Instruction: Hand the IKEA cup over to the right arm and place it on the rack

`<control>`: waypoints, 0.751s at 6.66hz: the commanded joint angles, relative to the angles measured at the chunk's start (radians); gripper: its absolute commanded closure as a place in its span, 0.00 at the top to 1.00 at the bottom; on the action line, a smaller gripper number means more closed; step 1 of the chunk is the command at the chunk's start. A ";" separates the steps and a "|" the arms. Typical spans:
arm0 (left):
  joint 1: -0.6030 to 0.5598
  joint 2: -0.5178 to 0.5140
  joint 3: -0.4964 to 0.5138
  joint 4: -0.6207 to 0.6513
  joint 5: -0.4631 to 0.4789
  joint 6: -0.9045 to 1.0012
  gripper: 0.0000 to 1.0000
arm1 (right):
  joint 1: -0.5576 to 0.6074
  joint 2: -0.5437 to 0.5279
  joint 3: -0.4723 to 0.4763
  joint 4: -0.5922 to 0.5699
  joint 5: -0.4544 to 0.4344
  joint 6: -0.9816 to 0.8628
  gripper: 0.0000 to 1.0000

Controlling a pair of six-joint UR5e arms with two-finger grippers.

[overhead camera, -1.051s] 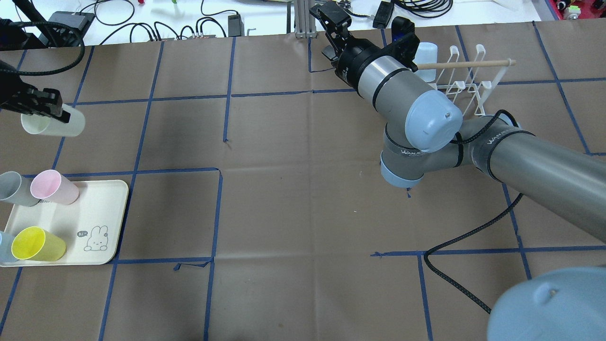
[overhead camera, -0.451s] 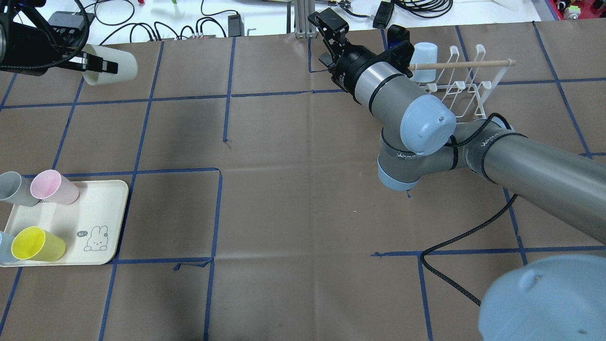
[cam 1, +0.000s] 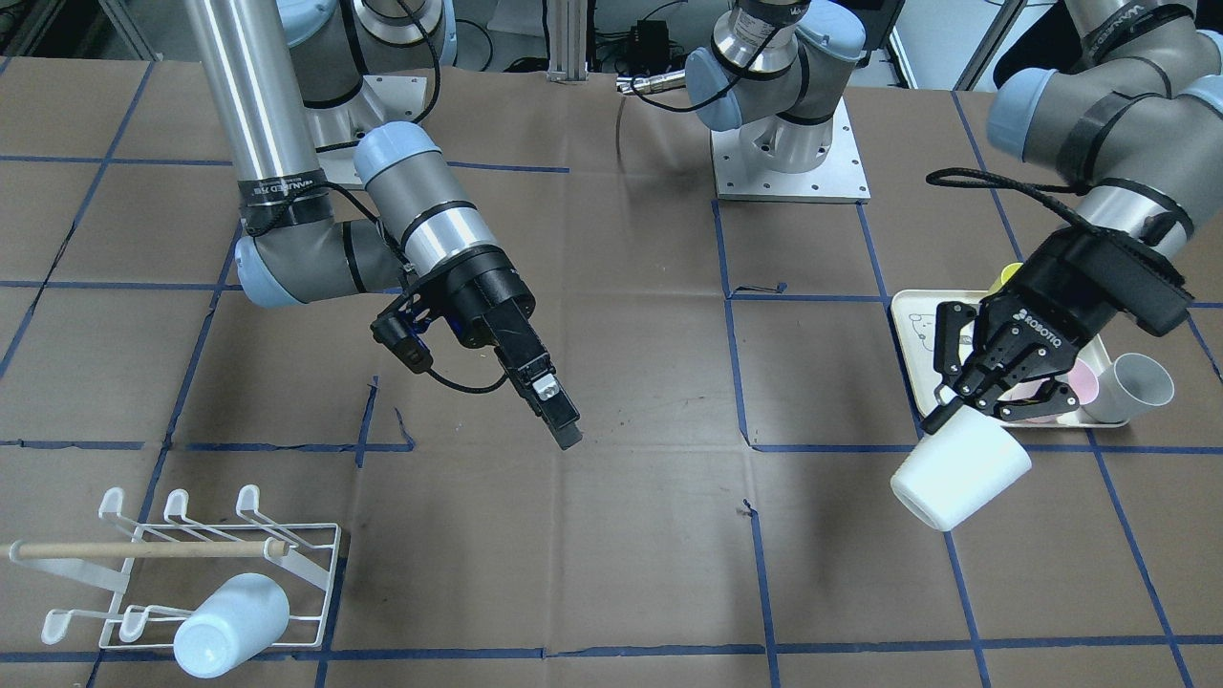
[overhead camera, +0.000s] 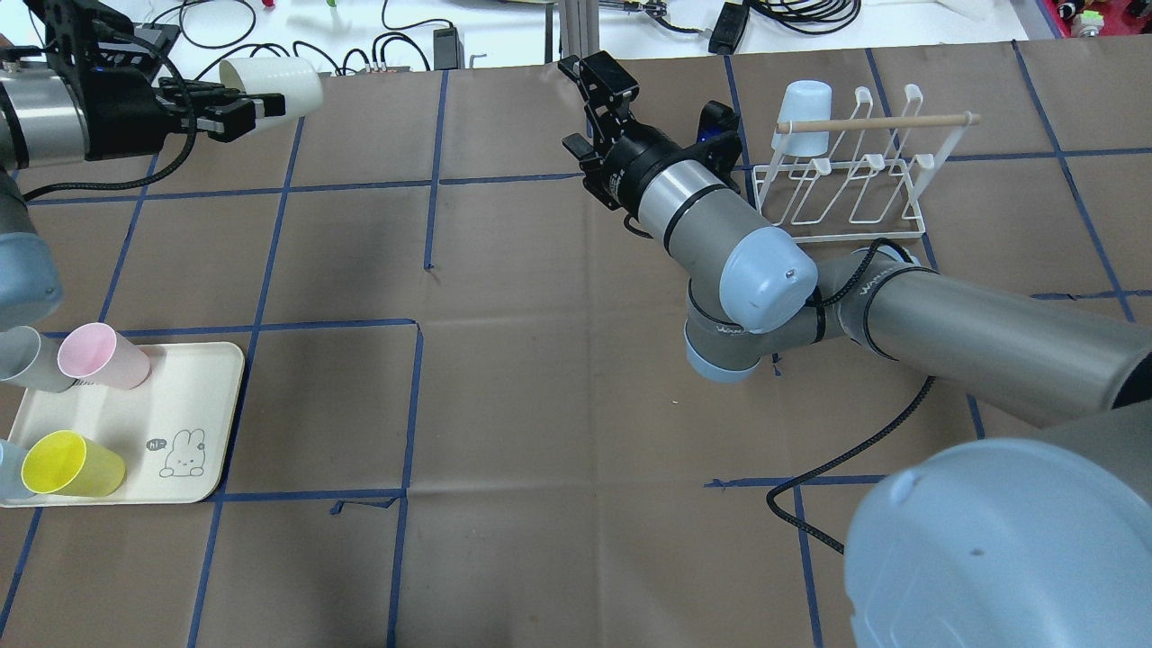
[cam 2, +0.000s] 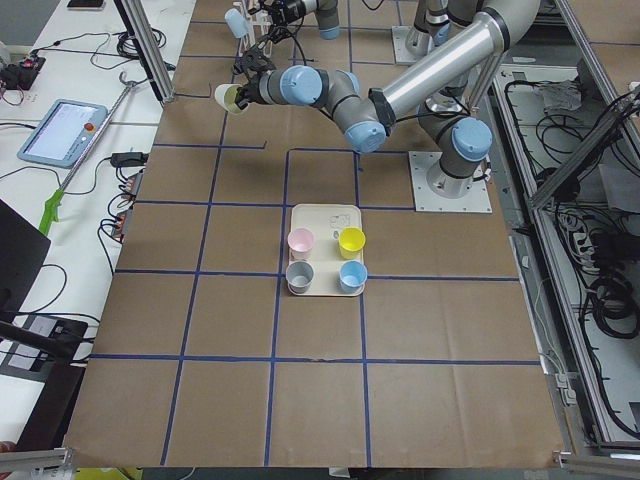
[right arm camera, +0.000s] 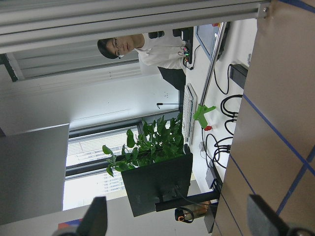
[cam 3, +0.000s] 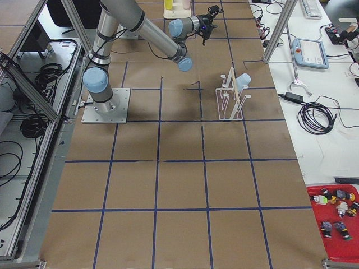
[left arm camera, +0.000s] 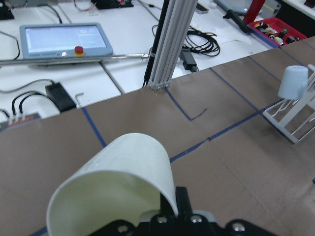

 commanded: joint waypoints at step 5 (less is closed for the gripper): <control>-0.175 -0.173 -0.223 0.663 -0.236 -0.009 0.00 | 0.007 0.001 0.003 -0.004 -0.004 0.038 1.00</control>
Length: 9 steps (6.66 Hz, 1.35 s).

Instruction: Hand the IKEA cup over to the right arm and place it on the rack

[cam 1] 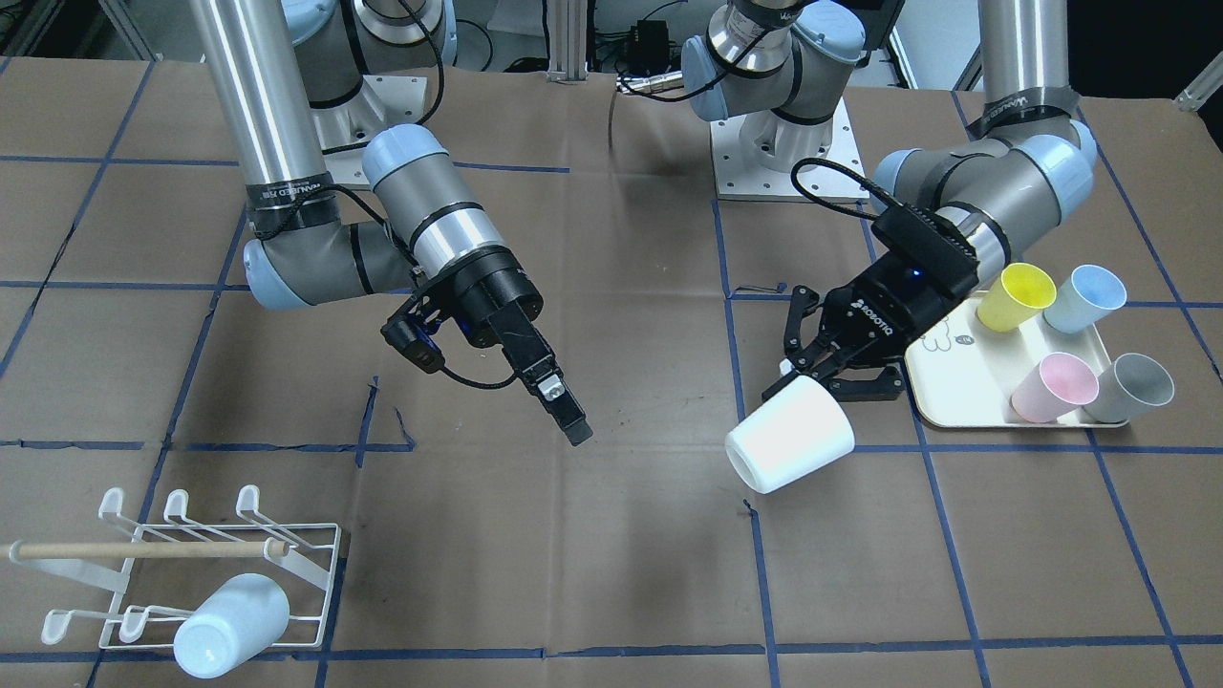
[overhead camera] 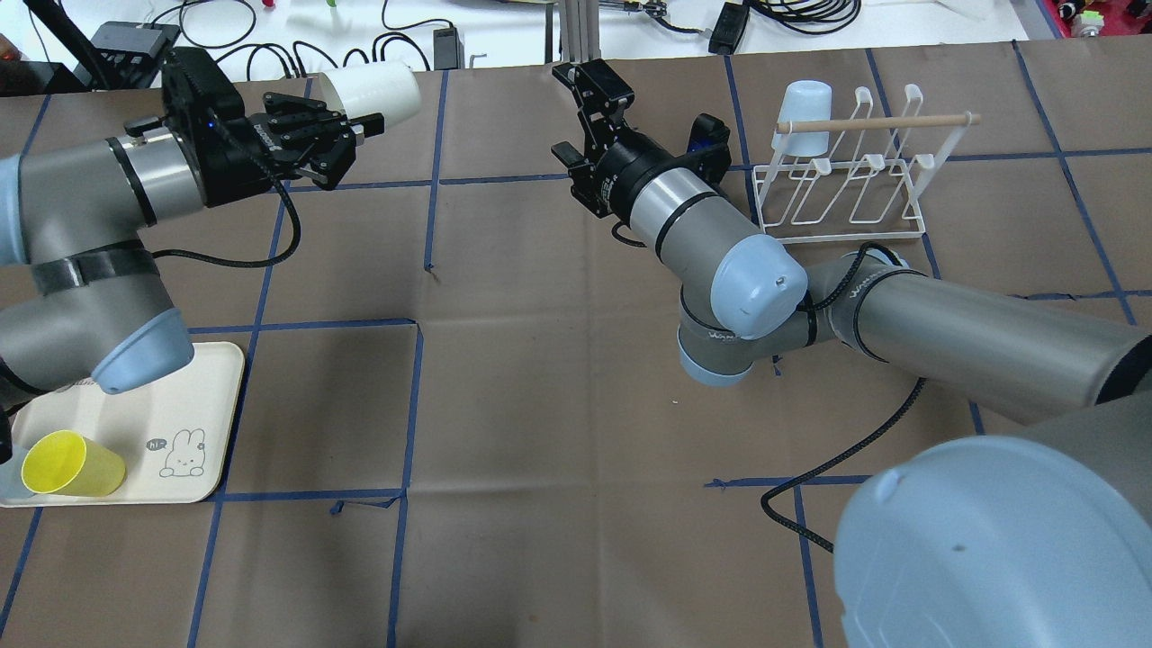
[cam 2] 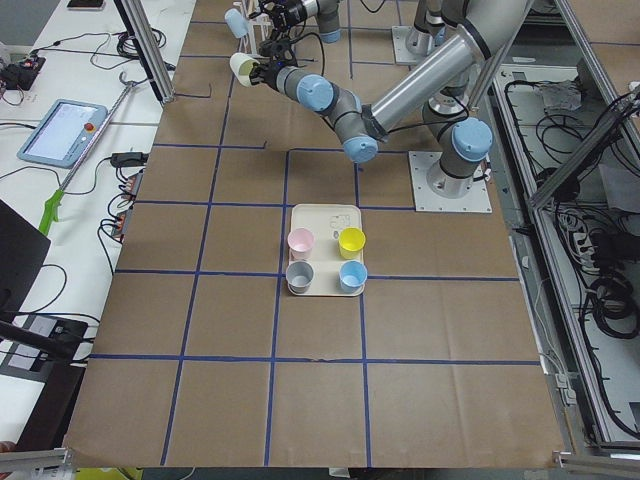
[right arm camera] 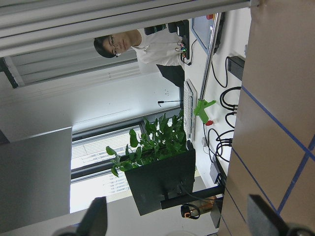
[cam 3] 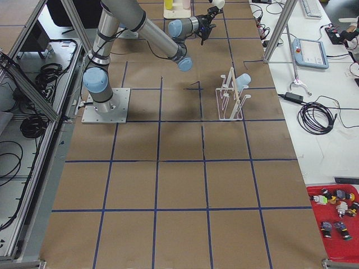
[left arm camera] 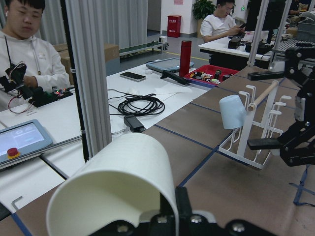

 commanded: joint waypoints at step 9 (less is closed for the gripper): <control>-0.158 -0.191 -0.008 0.751 0.000 -0.609 0.00 | 0.000 0.015 0.034 0.007 0.001 0.003 1.00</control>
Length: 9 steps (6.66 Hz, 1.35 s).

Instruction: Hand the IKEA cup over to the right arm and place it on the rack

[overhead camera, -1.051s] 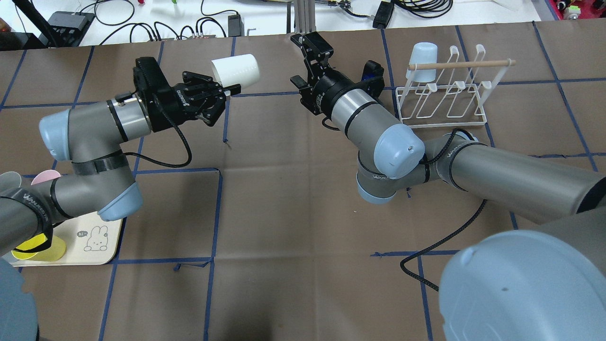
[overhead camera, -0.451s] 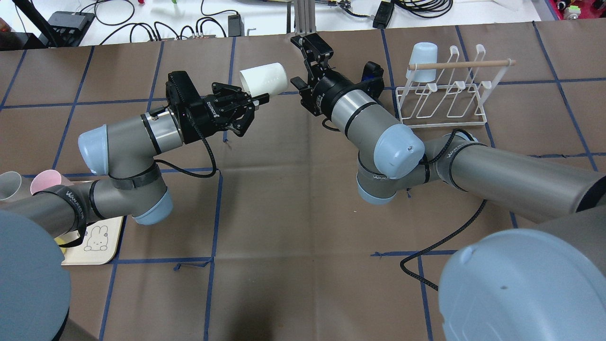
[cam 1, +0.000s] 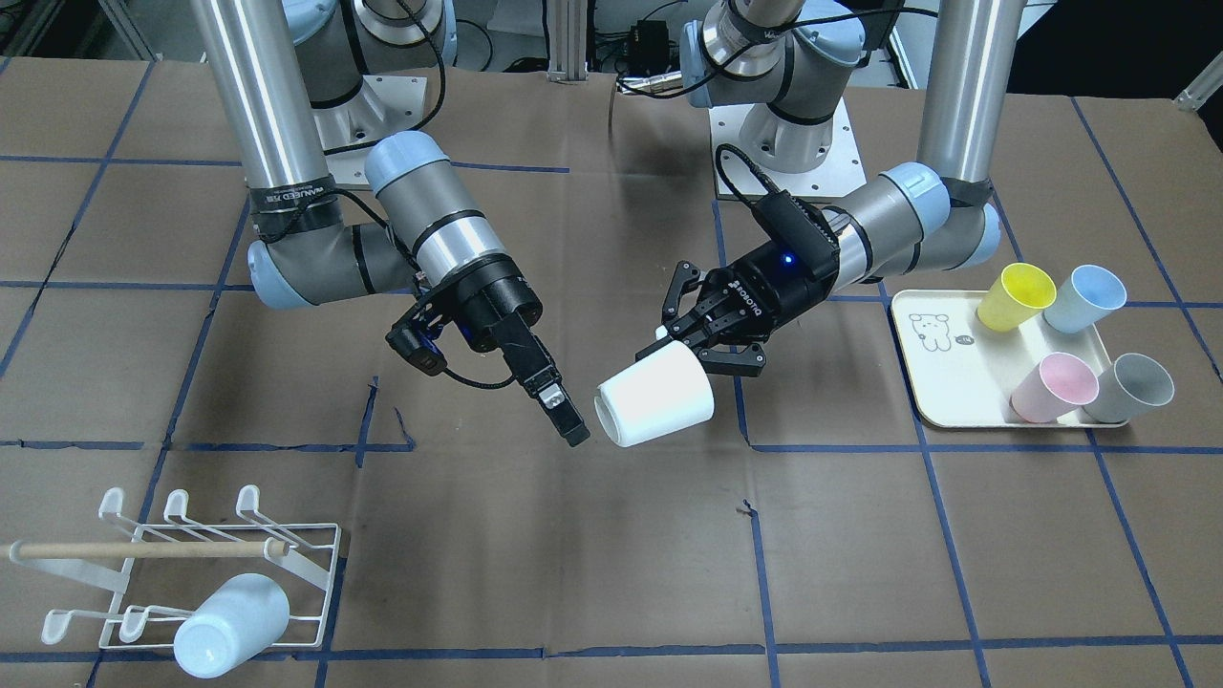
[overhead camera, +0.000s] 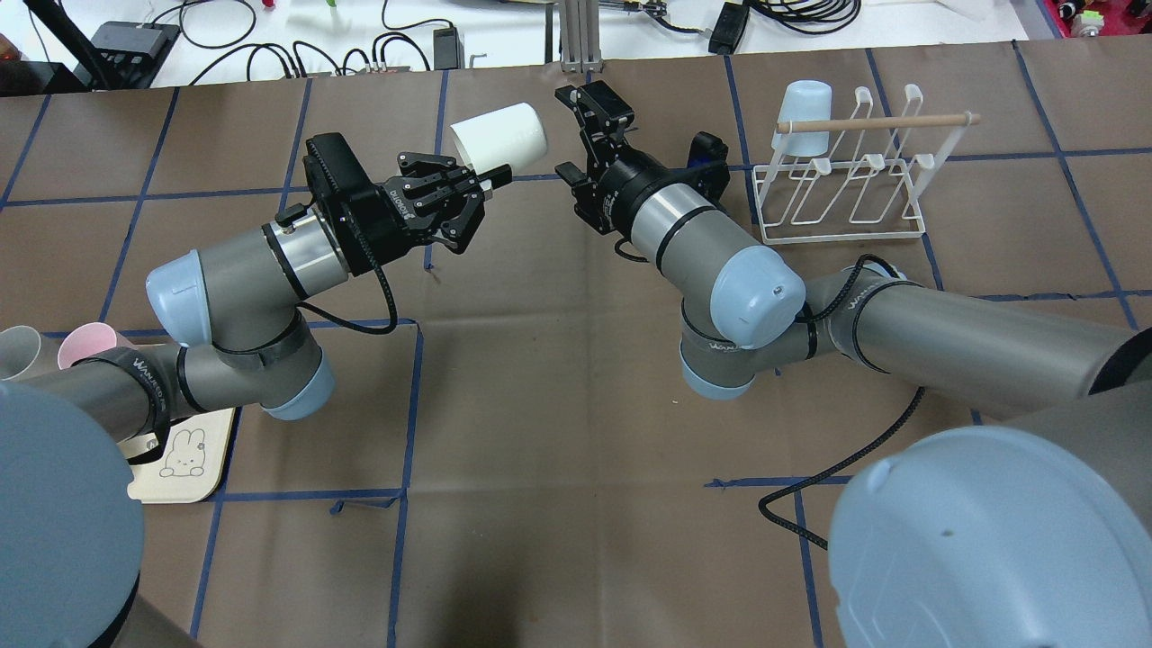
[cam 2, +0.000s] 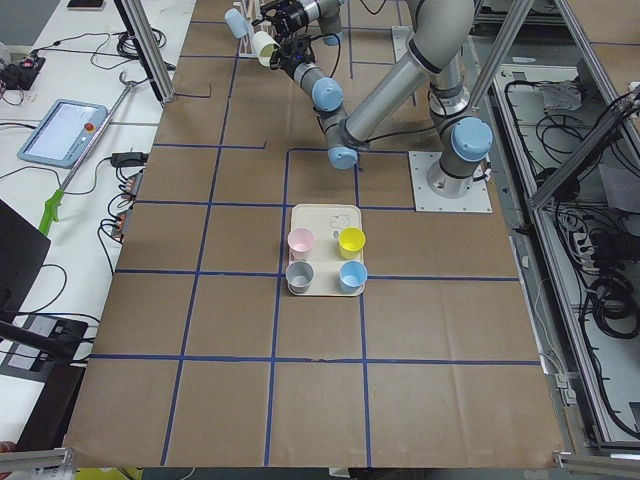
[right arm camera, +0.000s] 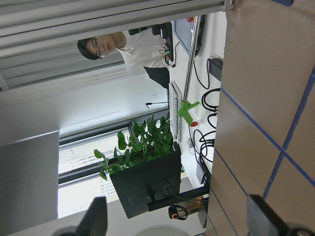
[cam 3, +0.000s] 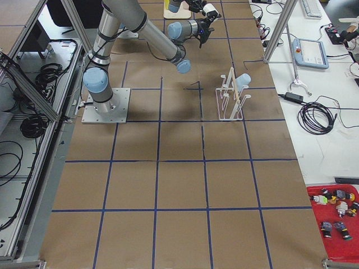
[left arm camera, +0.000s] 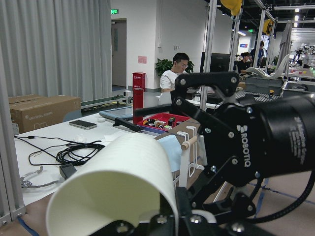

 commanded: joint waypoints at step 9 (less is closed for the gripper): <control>-0.002 0.000 0.006 0.013 0.010 -0.036 0.00 | 0.045 -0.005 -0.108 0.079 0.002 -0.104 0.99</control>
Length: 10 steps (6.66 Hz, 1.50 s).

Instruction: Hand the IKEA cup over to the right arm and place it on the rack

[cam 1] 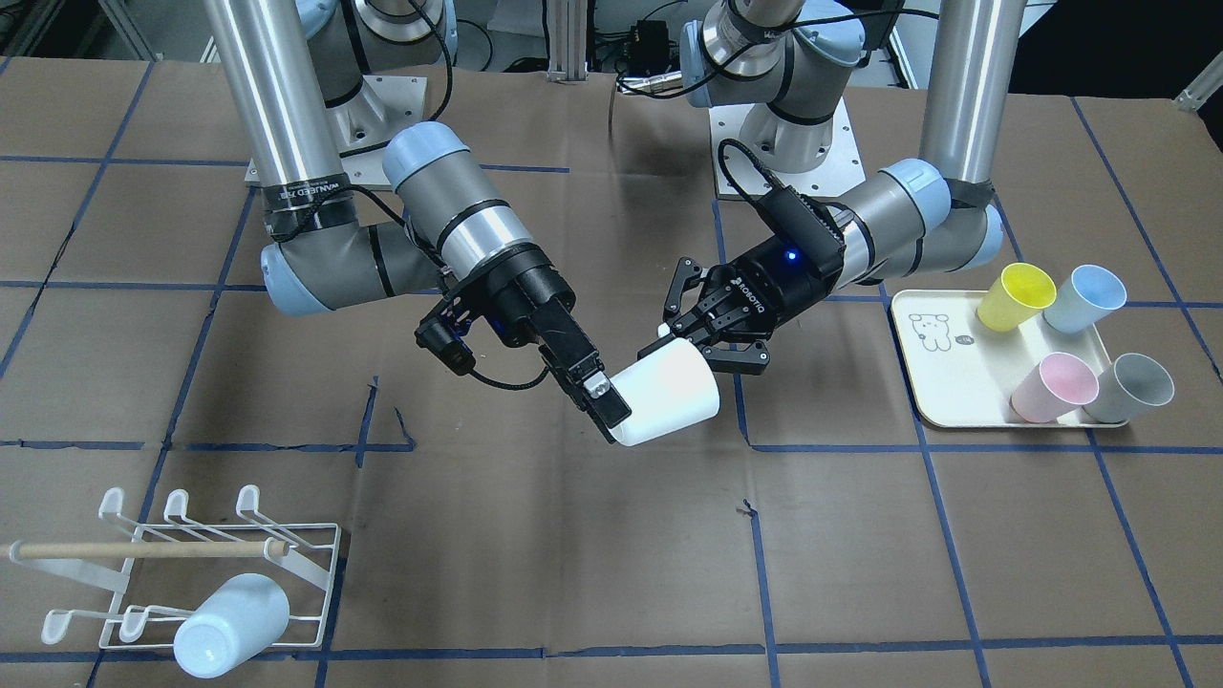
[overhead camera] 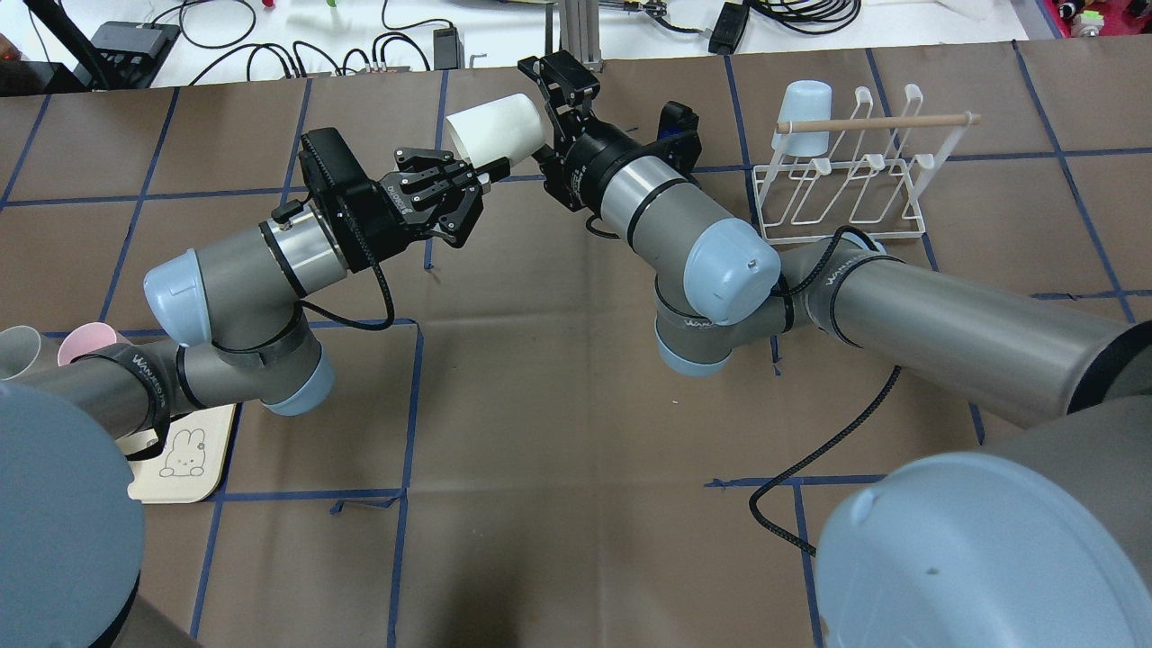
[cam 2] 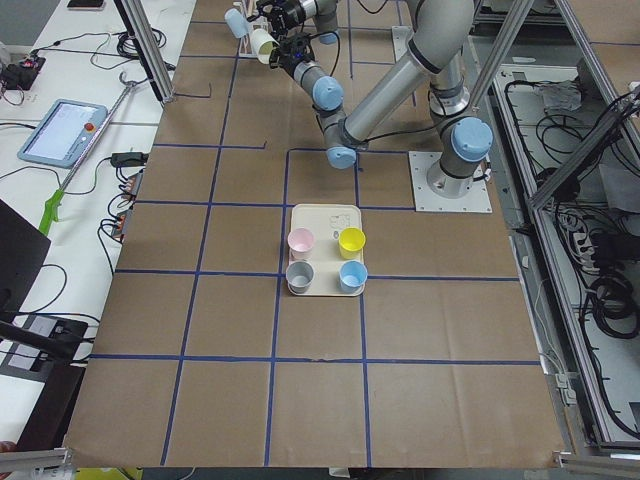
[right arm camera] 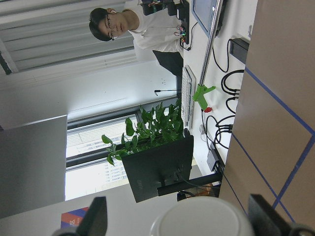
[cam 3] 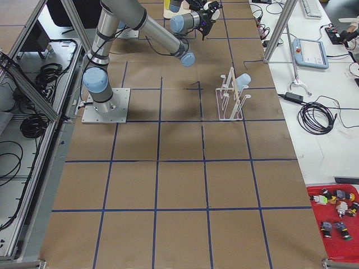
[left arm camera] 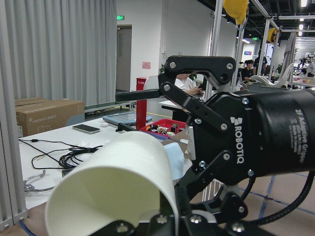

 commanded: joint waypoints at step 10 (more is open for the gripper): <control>-0.009 0.000 0.000 -0.001 0.014 -0.016 0.00 | 0.030 0.010 -0.005 0.036 -0.003 -0.109 0.97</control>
